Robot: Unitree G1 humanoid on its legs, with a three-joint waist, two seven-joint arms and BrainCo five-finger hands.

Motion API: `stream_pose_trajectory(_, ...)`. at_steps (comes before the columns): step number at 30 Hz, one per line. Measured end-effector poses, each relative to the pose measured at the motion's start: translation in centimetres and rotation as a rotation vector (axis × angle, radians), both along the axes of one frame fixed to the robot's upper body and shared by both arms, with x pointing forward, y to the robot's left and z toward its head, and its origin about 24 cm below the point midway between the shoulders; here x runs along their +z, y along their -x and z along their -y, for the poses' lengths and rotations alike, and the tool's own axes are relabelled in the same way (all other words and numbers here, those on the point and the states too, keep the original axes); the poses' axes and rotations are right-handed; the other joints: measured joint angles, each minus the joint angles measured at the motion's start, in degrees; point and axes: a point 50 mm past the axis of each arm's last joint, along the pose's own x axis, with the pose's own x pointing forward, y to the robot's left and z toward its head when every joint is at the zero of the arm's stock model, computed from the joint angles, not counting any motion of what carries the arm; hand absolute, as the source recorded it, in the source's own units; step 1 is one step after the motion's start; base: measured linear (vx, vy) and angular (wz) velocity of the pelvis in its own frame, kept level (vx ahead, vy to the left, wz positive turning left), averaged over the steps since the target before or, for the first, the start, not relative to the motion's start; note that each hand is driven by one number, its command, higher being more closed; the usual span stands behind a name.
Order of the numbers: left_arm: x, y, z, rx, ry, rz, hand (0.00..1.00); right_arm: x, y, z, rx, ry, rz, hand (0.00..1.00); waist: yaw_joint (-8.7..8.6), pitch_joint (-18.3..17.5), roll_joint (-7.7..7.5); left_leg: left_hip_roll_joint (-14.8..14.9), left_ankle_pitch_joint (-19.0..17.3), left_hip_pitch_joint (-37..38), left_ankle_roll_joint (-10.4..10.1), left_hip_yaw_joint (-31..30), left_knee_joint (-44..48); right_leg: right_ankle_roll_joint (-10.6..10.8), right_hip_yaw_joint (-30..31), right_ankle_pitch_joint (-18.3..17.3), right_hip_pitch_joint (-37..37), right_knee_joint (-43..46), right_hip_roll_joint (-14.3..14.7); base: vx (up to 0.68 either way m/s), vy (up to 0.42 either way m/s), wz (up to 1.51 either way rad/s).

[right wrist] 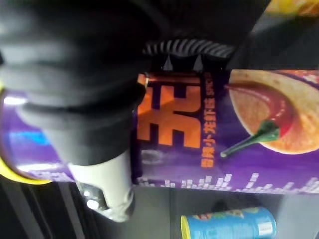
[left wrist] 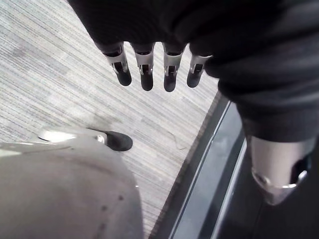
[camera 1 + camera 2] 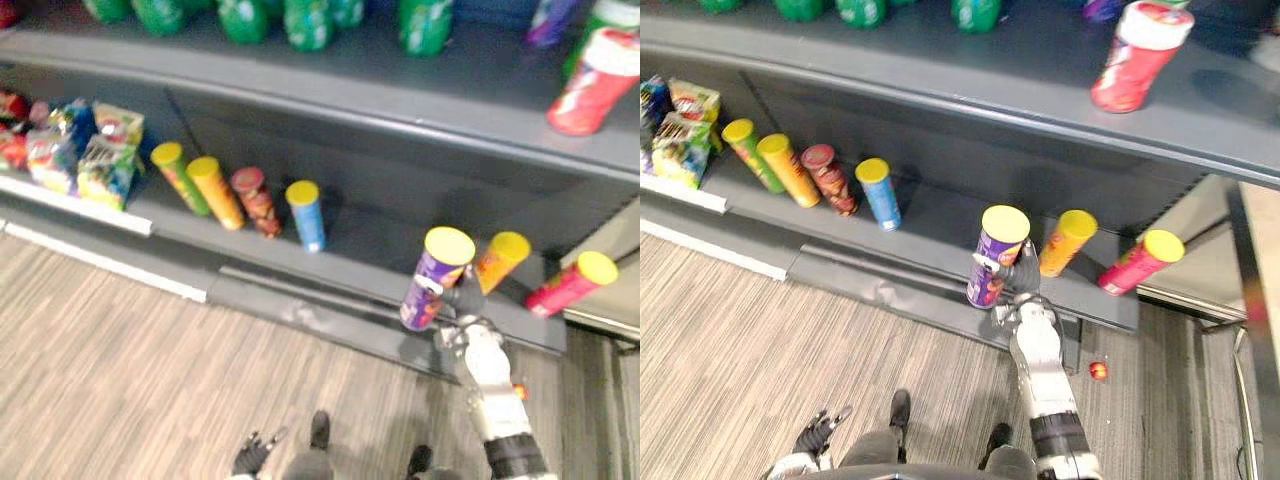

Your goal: Put the gum and the chips on the shelf.

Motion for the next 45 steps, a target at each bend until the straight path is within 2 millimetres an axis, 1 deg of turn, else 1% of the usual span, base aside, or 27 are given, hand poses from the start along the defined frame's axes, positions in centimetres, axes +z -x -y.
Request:
stream_pose_trajectory(2, 0.6, -1.3, 0.7, -0.029, 0.009, 0.059, 0.00, 1.8, -1.3, -0.6, -0.002, 0.021, 0.060, 1.00, 0.48, 1.11, 0.87, -0.41, 0.75, -2.01, 0.25, -1.43, 0.00, -0.01, -1.23, -0.07, -1.65, 1.23, -0.50, -0.08, 0.024, 0.32)
stream_pose_trajectory(3, 0.9, -2.0, 1.2, -0.029, 0.026, 0.096, 0.00, 2.9, -2.2, -1.0, 0.002, 0.020, 0.090, 1.00, 1.07, 2.27, 1.28, -0.60, 0.99, -2.81, 0.34, -1.57, 0.00, -0.02, -1.33, -0.10, -2.78, 2.18, -0.86, -0.08, 0.029, 0.13)
stream_pose_trajectory(4, 1.2, -2.5, 1.5, -0.037, 0.030, 0.114, 0.00, 3.4, -2.5, -1.1, -0.002, 0.019, 0.105, 1.00, 1.41, 2.91, 1.47, -0.69, 1.01, -3.09, 0.36, -1.66, 0.00, -0.02, -1.35, -0.10, -3.13, 2.52, -1.00, -0.09, 0.033, 0.14)
stream_pose_trajectory(6, 2.1, -4.0, 2.2, -0.037, 0.056, 0.190, 0.00, 4.8, -3.6, -1.3, -0.034, 0.030, 0.139, 1.00, 2.00, 4.70, 1.89, -1.27, 1.63, -4.80, 0.42, -2.86, 0.00, 0.03, -2.17, -0.34, -4.90, 4.21, -1.89, -0.07, 0.030, 0.21)
stream_pose_trajectory(8, 2.7, -4.9, 2.6, -0.041, 0.073, 0.234, 0.00, 5.5, -4.1, -1.1, -0.061, 0.041, 0.156, 1.00, 2.94, 5.48, 2.09, -1.57, 2.14, -5.84, 0.83, -2.99, 0.00, 0.07, -2.25, -0.42, -6.25, 5.22, -2.44, -0.06, 0.028, 0.12)
stream_pose_trajectory(9, 3.3, -5.6, 2.9, -0.044, 0.085, 0.274, 0.00, 6.2, -4.6, -1.0, -0.083, 0.045, 0.167, 1.00, 2.99, 6.43, 2.32, -1.99, 2.51, -6.38, 0.94, -3.44, 0.00, 0.22, -2.48, -0.64, -6.93, 6.13, -2.98, -0.06, 0.031, 0.24)
stream_pose_trajectory(10, 3.9, -6.2, 3.2, -0.048, 0.102, 0.313, 0.00, 6.8, -5.2, -0.6, -0.120, 0.066, 0.173, 1.00, 2.91, 7.43, 2.79, -2.52, 2.84, -6.83, 1.00, -4.29, 0.00, 0.40, -3.28, -0.96, -7.22, 7.00, -3.71, -0.05, 0.027, 0.28)
stream_pose_trajectory(11, 4.2, -6.6, 3.4, -0.055, 0.106, 0.336, 0.00, 7.2, -5.5, -0.4, -0.134, 0.064, 0.176, 1.00, 2.92, 7.93, 2.94, -2.71, 3.00, -7.05, 1.13, -4.38, 0.00, 0.44, -3.47, -1.14, -7.59, 7.60, -4.06, -0.06, 0.027, 0.23)
stream_pose_trajectory(13, 5.2, -7.4, 3.9, -0.071, 0.120, 0.396, 0.00, 8.6, -6.5, 0.2, -0.203, 0.076, 0.199, 1.00, 3.25, 9.23, 3.36, -3.11, 3.50, -8.26, 1.51, -4.54, 0.00, 0.44, -3.57, -1.39, -9.20, 8.94, -4.74, -0.05, 0.017, 0.08)
stream_pose_trajectory(14, 5.8, -7.9, 4.2, -0.072, 0.136, 0.428, 0.00, 9.8, -7.1, 0.7, -0.238, 0.060, 0.221, 1.00, 3.37, 10.30, 3.73, -3.33, 3.76, -8.92, 1.52, -4.53, 0.01, 0.45, -3.53, -1.47, -10.12, 9.68, -5.19, -0.03, 0.003, 0.05)
stream_pose_trajectory(15, 5.9, -7.9, 4.3, -0.074, 0.138, 0.433, 0.00, 10.0, -7.2, 0.8, -0.248, 0.059, 0.224, 1.00, 3.40, 10.40, 3.81, -3.38, 3.83, -9.10, 1.58, -4.54, 0.01, 0.44, -3.53, -1.48, -10.37, 9.83, -5.26, -0.04, -0.006, 0.01)
stream_pose_trajectory(17, 6.8, -8.7, 4.7, -0.094, 0.149, 0.484, 0.00, 11.9, -7.9, 2.0, -0.331, 0.069, 0.257, 1.00, 3.83, 11.78, 4.56, -3.50, 4.29, -9.95, 1.90, -4.51, 0.01, 0.40, -3.51, -1.51, -11.47, 10.49, -5.58, 0.00, 0.000, 0.00)
stream_pose_trajectory(18, 7.0, -8.8, 4.8, -0.101, 0.150, 0.496, 0.00, 12.3, -8.0, 2.3, -0.350, 0.069, 0.264, 1.00, 4.19, 12.00, 4.74, -3.52, 4.40, -10.18, 2.02, -4.42, 0.02, 0.37, -3.44, -1.55, -11.88, 10.81, -5.69, 0.00, 0.000, 0.00)
stream_pose_trajectory(19, 7.4, -9.2, 5.1, -0.113, 0.154, 0.517, 0.00, 13.1, -8.3, 3.1, -0.391, 0.067, 0.273, 1.00, 4.42, 12.47, 5.12, -3.59, 4.56, -10.55, 2.05, -4.43, 0.02, 0.34, -3.40, -1.68, -12.43, 11.30, -5.86, -0.02, -0.047, 0.02)
stream_pose_trajectory(20, 8.0, -9.6, 5.4, -0.127, 0.158, 0.553, 0.00, 14.4, -8.8, 3.9, -0.442, 0.080, 0.292, 1.00, 4.42, 13.61, 5.74, -3.74, 4.98, -10.94, 2.24, -4.58, 0.02, 0.33, -3.44, -2.03, -13.09, 12.23, -6.22, -0.03, -0.059, 0.04)
stream_pose_trajectory(21, 8.4, -9.9, 5.7, -0.125, 0.172, 0.572, 0.00, 15.2, -8.9, 4.5, -0.472, 0.074, 0.304, 1.00, 4.47, 13.99, 6.10, -3.78, 5.04, -11.57, 2.13, -4.62, 0.02, 0.22, -3.43, -2.23, -13.93, 12.81, -6.39, -0.04, -0.062, 0.06)
stream_pose_trajectory(24, 8.8, -10.3, 6.0, -0.126, 0.190, 0.598, 0.00, 16.9, -9.2, 5.5, -0.528, 0.075, 0.333, 1.00, 4.51, 14.86, 7.13, -3.83, 5.36, -13.13, 2.04, -4.81, 0.02, 0.01, -3.43, -2.51, -15.92, 13.97, -6.68, -0.03, -0.056, 0.02)
stream_pose_trajectory(28, 9.2, -10.8, 6.1, -0.130, 0.187, 0.614, 0.00, 18.3, -9.2, 6.1, -0.564, 0.065, 0.363, 1.00, 4.51, 15.66, 7.94, -3.77, 5.86, -14.86, 2.30, -4.80, 0.02, -0.20, -3.26, -2.78, -18.14, 14.97, -6.84, -0.02, -0.053, -0.02)
stream_pose_trajectory(32, 9.3, -11.0, 6.1, -0.124, 0.182, 0.618, 0.00, 18.6, -9.3, 6.9, -0.601, 0.040, 0.356, 1.00, 5.20, 15.92, 8.43, -3.77, 6.18, -15.69, 2.42, -4.11, 0.03, -0.28, -2.18, -2.82, -19.95, 15.74, -7.02, 0.00, -0.060, -0.09)
stream_pose_trajectory(35, 9.4, -11.1, 6.2, -0.111, 0.195, 0.621, 0.00, 18.8, -9.2, 7.3, -0.623, 0.037, 0.364, 1.00, 5.74, 16.23, 9.10, -3.77, 6.20, -16.10, 2.39, -4.04, 0.03, -0.37, -1.83, -2.88, -20.66, 16.09, -7.08, -0.01, -0.055, -0.05)
stream_pose_trajectory(39, 9.6, -11.4, 6.2, -0.100, 0.205, 0.633, 0.00, 19.4, -9.1, 7.3, -0.626, 0.031, 0.378, 1.00, 5.77, 16.43, 9.55, -3.76, 6.29, -17.26, 2.23, -4.13, 0.02, -0.64, -1.86, -3.17, -22.08, 17.01, -7.27, -0.02, -0.054, 0.01)
stream_pose_trajectory(40, 9.6, -11.4, 6.2, -0.099, 0.204, 0.636, 0.00, 19.7, -9.1, 7.2, -0.627, 0.024, 0.388, 1.00, 5.81, 16.43, 9.56, -3.75, 6.35, -17.80, 2.14, -4.12, 0.03, -0.75, -1.81, -3.24, -22.82, 17.46, -7.39, -0.02, -0.049, 0.04)
stream_pose_trajectory(41, 9.7, -11.5, 6.3, -0.103, 0.204, 0.639, 0.00, 20.3, -9.1, 7.3, -0.633, 0.013, 0.403, 1.00, 5.82, 16.69, 9.99, -3.83, 6.46, -18.04, 2.02, -4.21, 0.02, -0.70, -1.87, -3.43, -23.07, 17.82, -7.54, -0.03, -0.059, 0.04)
stream_pose_trajectory(43, 9.9, -11.7, 6.6, -0.115, 0.207, 0.646, 0.00, 20.8, -9.0, 7.6, -0.646, -0.002, 0.414, 1.00, 6.08, 16.89, 10.44, -3.90, 6.49, -18.11, 1.99, -4.19, 0.02, -0.77, -1.85, -3.57, -23.36, 18.25, -7.73, -0.02, -0.049, 0.03)
stream_pose_trajectory(45, 10.0, -11.8, 6.7, -0.117, 0.208, 0.653, 0.00, 21.8, -9.0, 7.4, -0.652, -0.019, 0.436, 1.00, 6.03, 16.95, 10.64, -4.06, 6.73, -19.08, 1.98, -4.26, 0.02, -0.81, -1.77, -3.87, -24.68, 19.13, -8.04, -0.02, -0.049, 0.02)
